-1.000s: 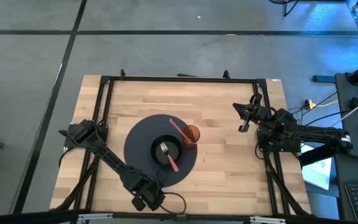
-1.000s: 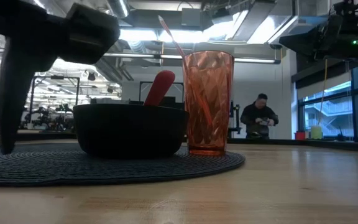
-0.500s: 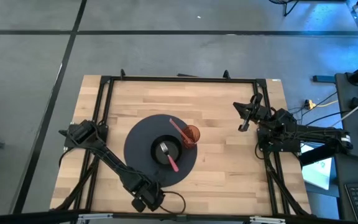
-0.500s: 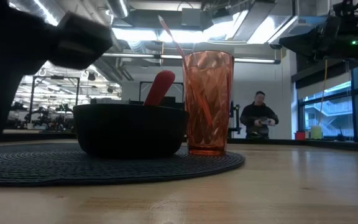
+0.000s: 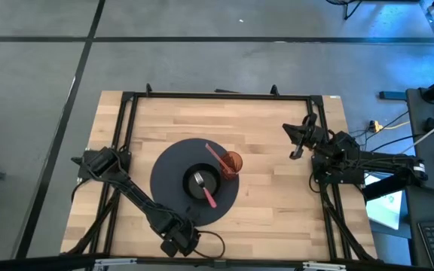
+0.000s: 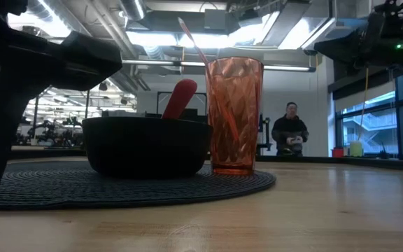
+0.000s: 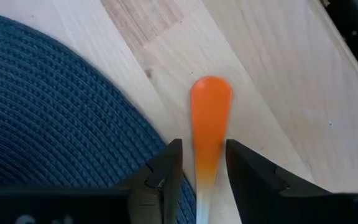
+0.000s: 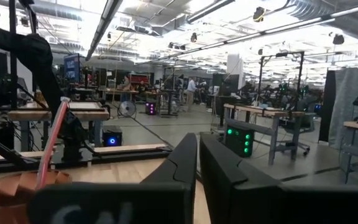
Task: Pick & Place Utensil
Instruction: Put the orange spoon into the black bowl
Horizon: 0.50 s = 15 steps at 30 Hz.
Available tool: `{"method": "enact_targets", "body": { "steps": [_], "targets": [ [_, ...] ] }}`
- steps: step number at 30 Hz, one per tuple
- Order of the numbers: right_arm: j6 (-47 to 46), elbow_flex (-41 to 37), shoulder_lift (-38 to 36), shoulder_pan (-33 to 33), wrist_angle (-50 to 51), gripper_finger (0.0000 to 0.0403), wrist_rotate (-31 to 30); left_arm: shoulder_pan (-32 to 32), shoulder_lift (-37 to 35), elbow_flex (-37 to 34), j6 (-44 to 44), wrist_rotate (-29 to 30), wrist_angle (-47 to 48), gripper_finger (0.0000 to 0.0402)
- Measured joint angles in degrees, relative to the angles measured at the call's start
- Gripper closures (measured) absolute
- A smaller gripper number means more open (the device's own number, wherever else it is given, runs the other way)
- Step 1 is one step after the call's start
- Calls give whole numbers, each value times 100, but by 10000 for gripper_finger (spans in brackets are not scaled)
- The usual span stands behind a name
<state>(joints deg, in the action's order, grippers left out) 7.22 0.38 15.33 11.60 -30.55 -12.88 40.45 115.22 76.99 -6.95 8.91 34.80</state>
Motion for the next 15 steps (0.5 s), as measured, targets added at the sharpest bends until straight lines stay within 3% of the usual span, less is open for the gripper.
{"method": "enact_targets", "body": {
  "steps": [15],
  "targets": [
    [-248, 0, 0, 1, -100, 382, -59, 172, 2, 0, 340, 239, 7, 273]
  ]
}}
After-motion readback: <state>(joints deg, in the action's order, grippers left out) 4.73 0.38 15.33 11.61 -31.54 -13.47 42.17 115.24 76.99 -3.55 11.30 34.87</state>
